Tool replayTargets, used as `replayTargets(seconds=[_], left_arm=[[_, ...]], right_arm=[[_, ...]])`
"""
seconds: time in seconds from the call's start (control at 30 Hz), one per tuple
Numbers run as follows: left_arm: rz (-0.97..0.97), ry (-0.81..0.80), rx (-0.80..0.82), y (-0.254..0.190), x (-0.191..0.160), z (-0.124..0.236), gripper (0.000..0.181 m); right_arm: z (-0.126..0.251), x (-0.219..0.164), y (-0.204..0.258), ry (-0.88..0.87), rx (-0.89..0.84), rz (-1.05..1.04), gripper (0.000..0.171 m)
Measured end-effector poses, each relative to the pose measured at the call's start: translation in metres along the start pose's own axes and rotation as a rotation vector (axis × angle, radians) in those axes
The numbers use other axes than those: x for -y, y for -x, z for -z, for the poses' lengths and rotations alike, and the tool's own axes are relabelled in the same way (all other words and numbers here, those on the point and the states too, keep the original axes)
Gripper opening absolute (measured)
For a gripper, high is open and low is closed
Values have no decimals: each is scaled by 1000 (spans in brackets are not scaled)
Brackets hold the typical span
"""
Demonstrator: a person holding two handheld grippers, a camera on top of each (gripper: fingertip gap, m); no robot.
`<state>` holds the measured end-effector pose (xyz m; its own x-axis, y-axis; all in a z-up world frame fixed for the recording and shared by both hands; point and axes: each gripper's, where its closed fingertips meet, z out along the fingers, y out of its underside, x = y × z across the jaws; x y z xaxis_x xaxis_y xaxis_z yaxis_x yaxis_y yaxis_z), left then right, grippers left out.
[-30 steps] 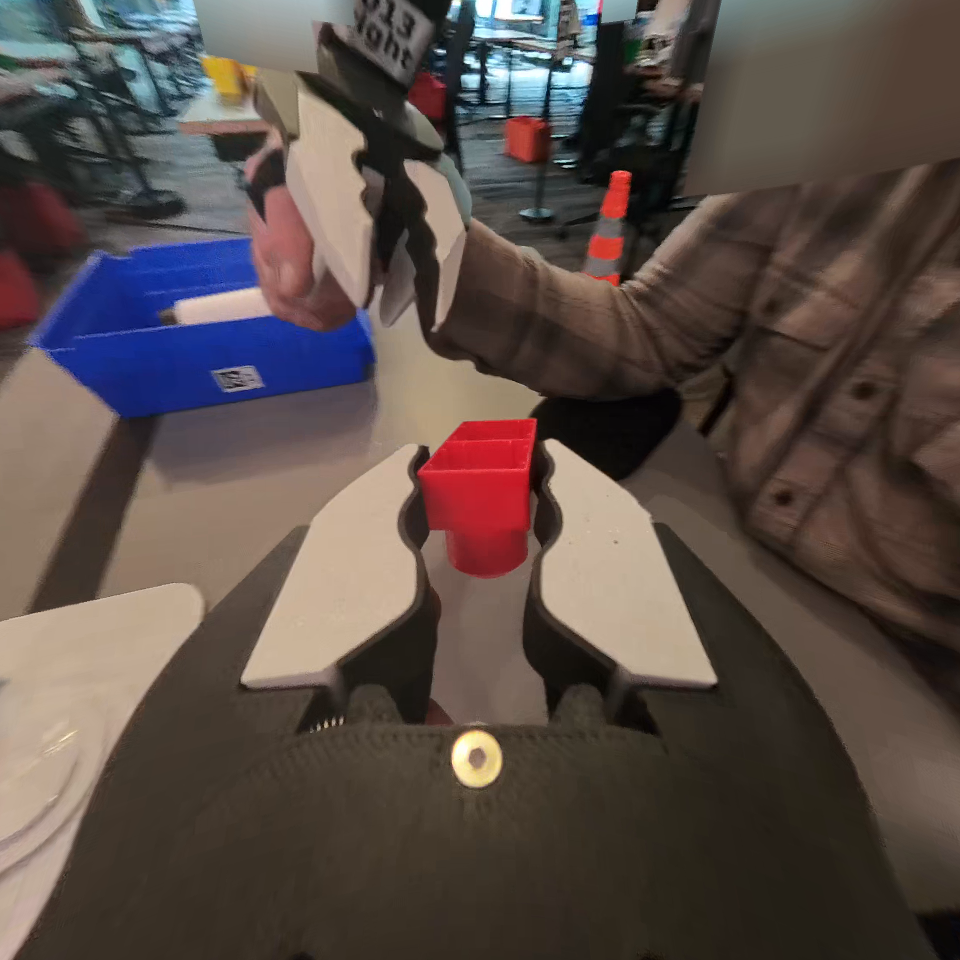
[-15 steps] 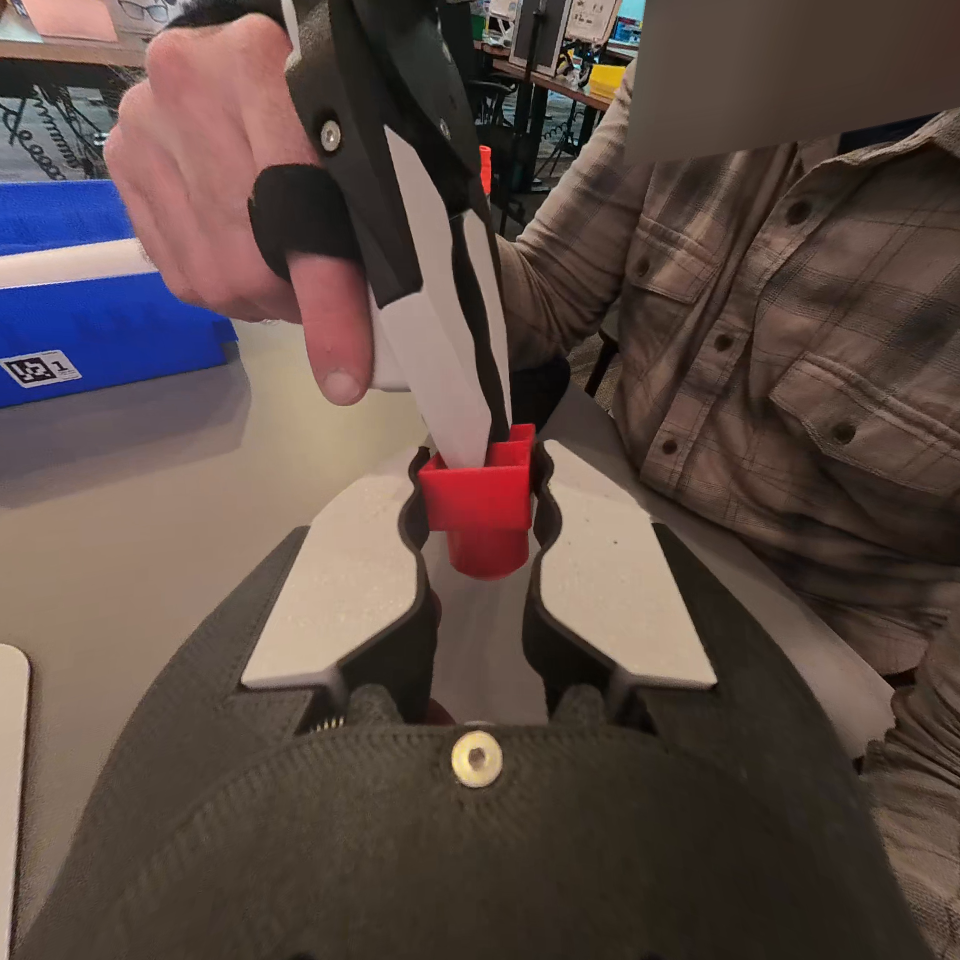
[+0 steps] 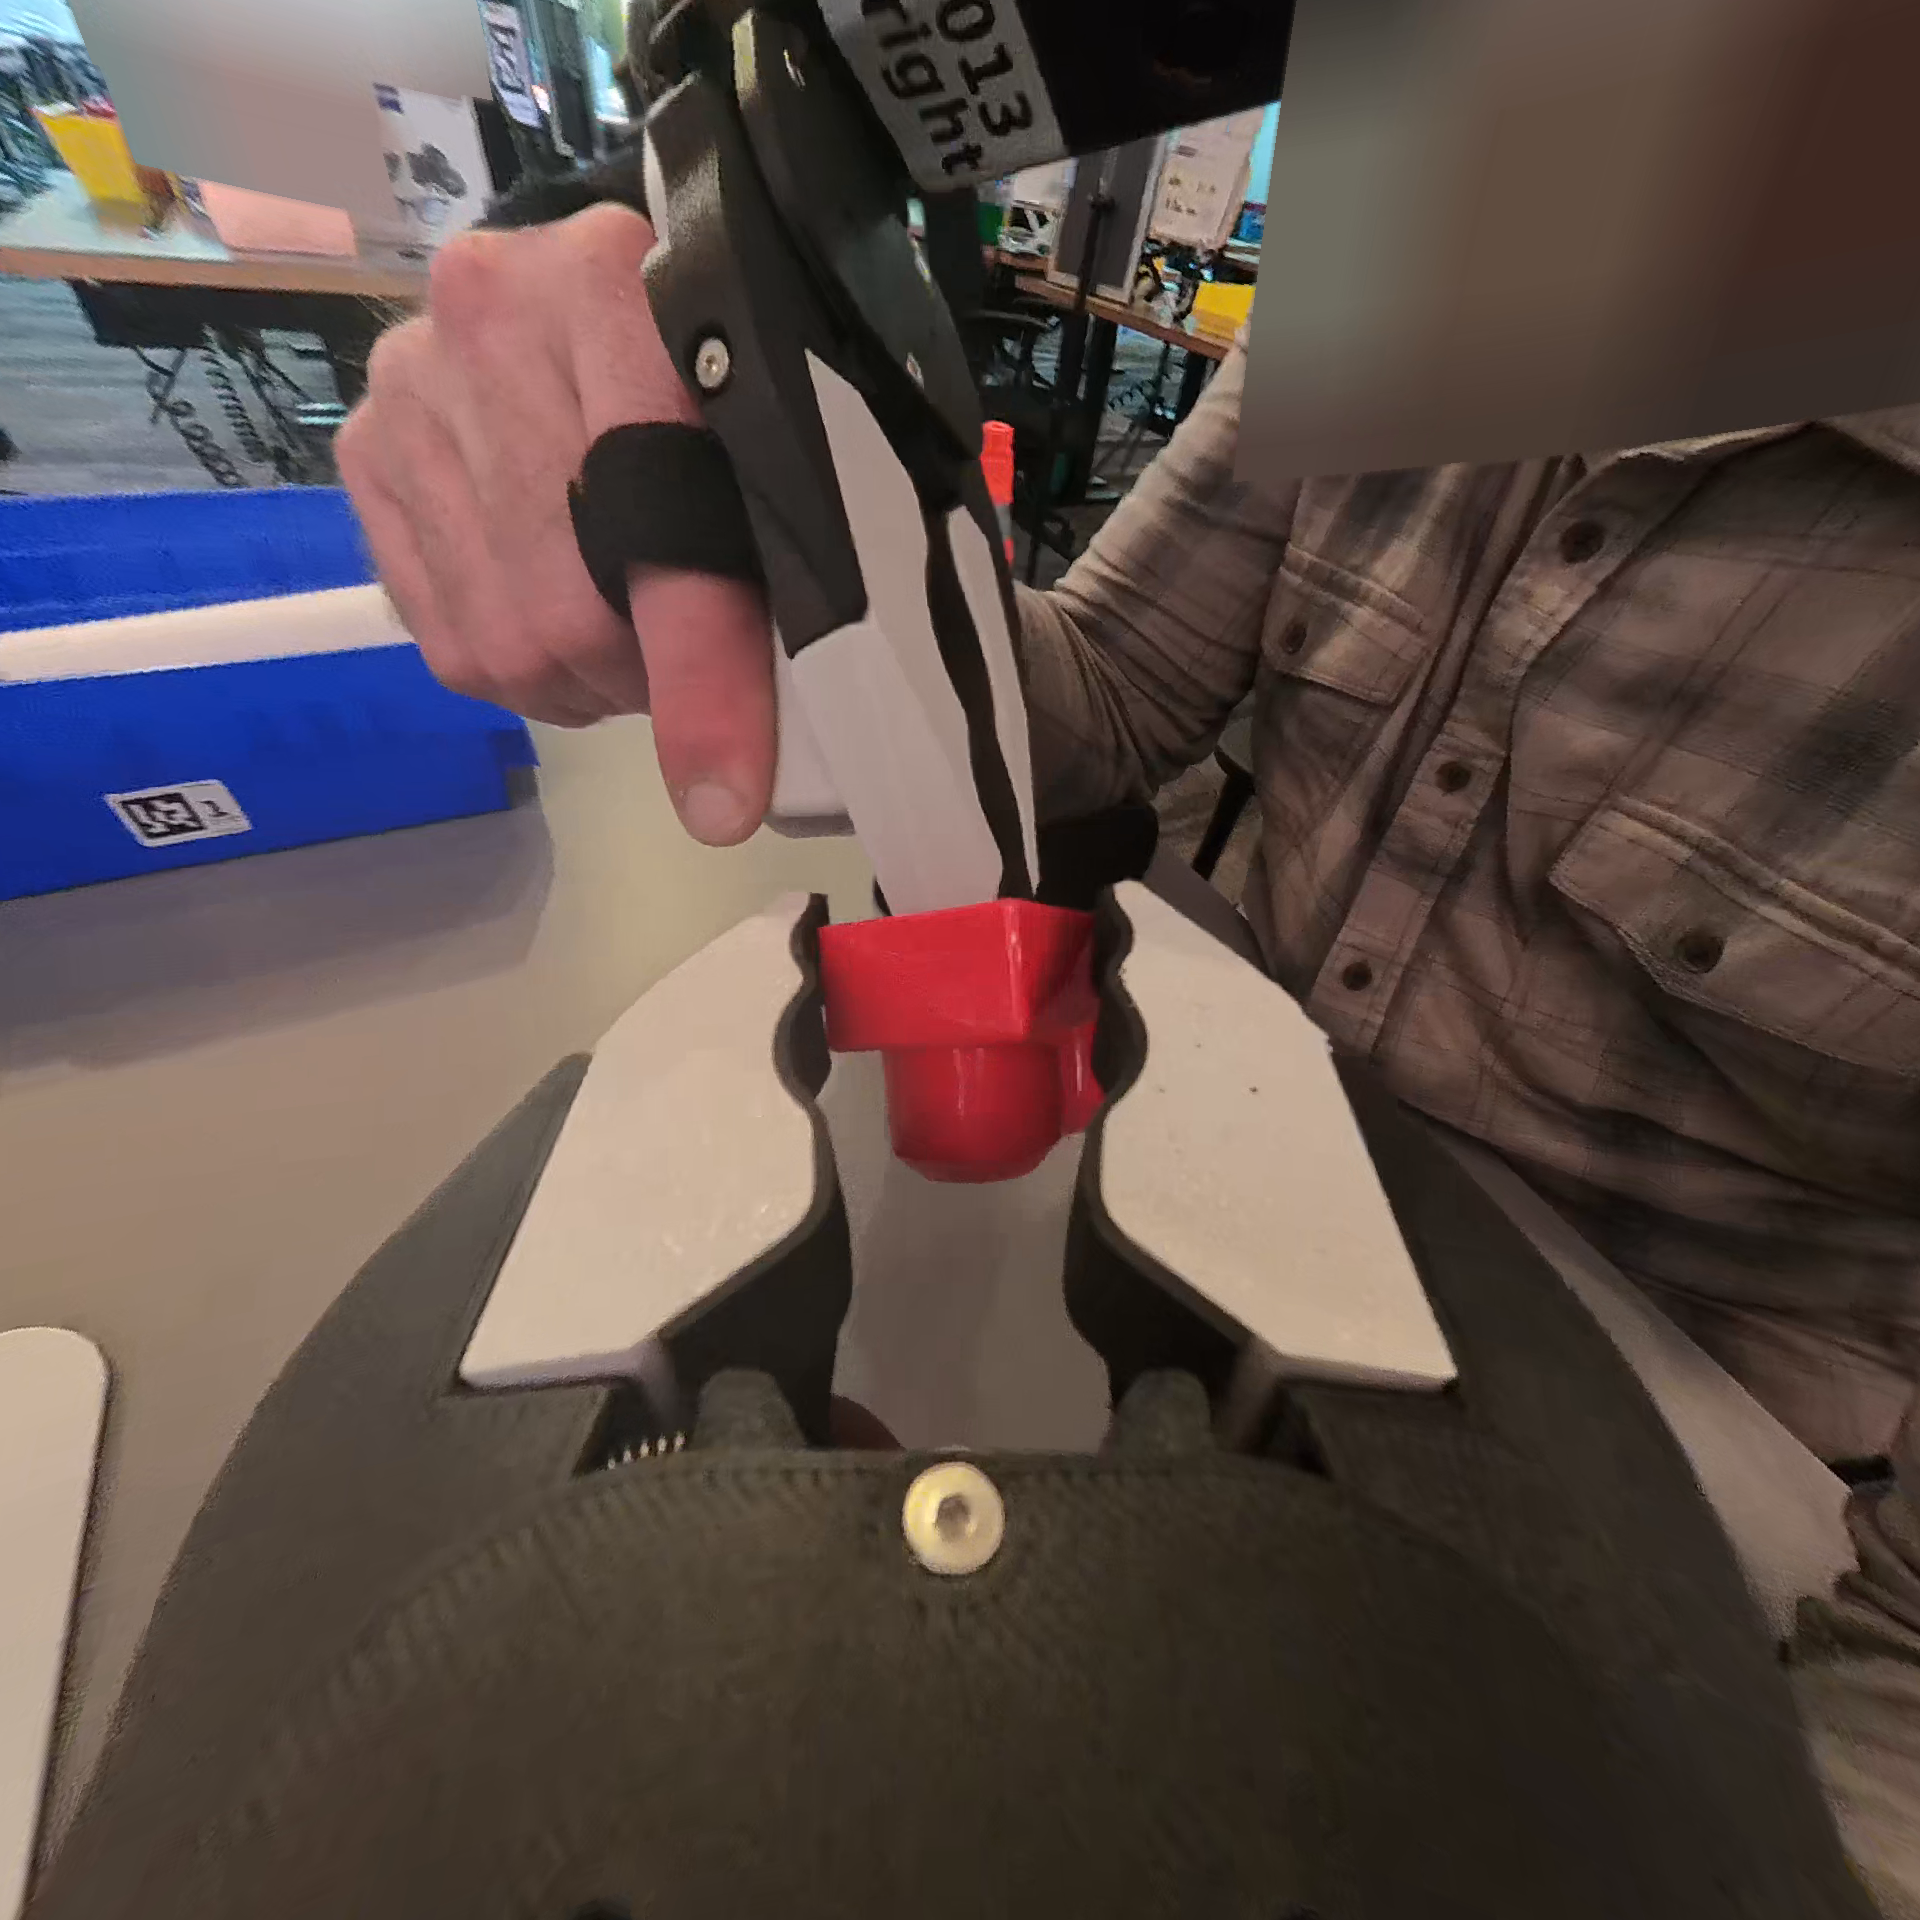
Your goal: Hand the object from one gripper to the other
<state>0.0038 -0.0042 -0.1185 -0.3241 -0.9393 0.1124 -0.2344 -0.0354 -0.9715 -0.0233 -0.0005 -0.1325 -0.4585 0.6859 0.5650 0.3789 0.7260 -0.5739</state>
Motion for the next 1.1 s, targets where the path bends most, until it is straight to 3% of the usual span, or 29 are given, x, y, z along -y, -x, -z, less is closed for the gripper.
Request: replayTargets(seconds=[0.2, 0.33, 0.57, 0.7, 0.87, 1.1], left_arm=[[-80, -43, 238, 25, 21, 10, 82], [-253, -52, 495, 42, 45, 24, 88], [-687, 206, 1057, 85, 63, 47, 90], [-978, 473, 1313, 102, 63, 61, 86], [-1210, 698, 1496, 118, 58, 73, 87], [-1322, 759, 1657, 134, 49, 79, 114]], right_arm=[[19, -4, -21, -136, -69, -116, 0], [43, -12, -51, -303, -177, -276, 0], [69, -47, -107, -514, -354, -684, 0], [66, -74, -126, -597, -386, -969, 0], [47, -89, -125, -627, -309, -1159, 0], [31, -79, -133, -827, -216, -1355, 0]])
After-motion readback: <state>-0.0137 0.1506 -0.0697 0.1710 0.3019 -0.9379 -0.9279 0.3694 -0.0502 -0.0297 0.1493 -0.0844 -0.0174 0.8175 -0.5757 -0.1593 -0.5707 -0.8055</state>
